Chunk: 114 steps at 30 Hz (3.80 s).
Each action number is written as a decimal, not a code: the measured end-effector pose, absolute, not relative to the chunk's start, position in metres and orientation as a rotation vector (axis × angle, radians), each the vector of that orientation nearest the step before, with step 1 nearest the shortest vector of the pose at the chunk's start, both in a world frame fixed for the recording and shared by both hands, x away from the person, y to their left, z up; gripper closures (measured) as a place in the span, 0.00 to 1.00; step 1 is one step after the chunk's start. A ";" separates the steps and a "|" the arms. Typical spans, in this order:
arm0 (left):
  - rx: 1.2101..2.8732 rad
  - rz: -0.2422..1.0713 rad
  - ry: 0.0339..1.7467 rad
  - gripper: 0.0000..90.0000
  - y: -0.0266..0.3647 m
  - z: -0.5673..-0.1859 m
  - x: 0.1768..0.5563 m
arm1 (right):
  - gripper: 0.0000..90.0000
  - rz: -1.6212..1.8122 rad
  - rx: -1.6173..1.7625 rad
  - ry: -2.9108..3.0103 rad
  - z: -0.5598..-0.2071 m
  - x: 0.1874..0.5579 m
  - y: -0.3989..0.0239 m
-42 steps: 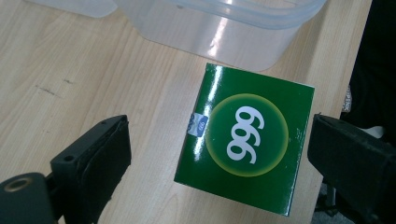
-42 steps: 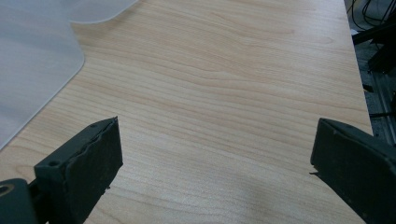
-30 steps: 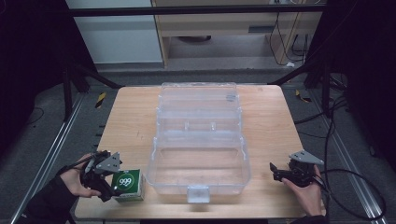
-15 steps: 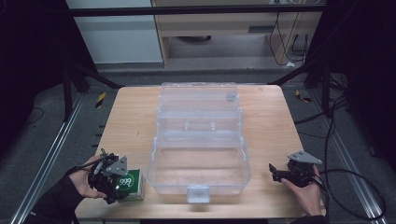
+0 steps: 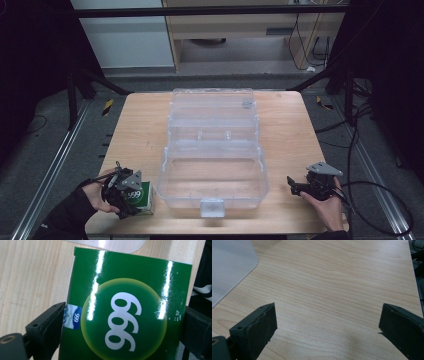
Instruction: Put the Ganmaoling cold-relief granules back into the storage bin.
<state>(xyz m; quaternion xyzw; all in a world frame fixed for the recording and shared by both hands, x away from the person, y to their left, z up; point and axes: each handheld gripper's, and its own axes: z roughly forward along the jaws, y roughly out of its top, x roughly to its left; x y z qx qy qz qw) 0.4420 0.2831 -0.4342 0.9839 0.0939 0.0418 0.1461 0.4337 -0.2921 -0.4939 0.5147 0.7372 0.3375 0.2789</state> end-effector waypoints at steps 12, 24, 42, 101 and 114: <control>2.838 0.080 0.291 0.15 0.283 -0.434 0.443 | 0.02 0.903 1.379 1.985 -0.494 0.434 -0.292; 2.792 0.137 0.303 0.16 0.291 -0.404 0.439 | 0.02 0.901 1.385 1.987 -0.494 0.434 -0.291; 2.746 0.211 0.292 0.16 0.283 -0.347 0.439 | 0.02 0.904 1.378 1.987 -0.495 0.433 -0.291; 2.739 0.180 0.076 0.16 0.175 -0.316 0.472 | 0.02 0.895 1.366 2.006 -0.496 0.434 -0.289; 2.755 0.159 0.048 0.16 0.166 -0.333 0.476 | 0.02 0.890 1.360 2.015 -0.497 0.434 -0.289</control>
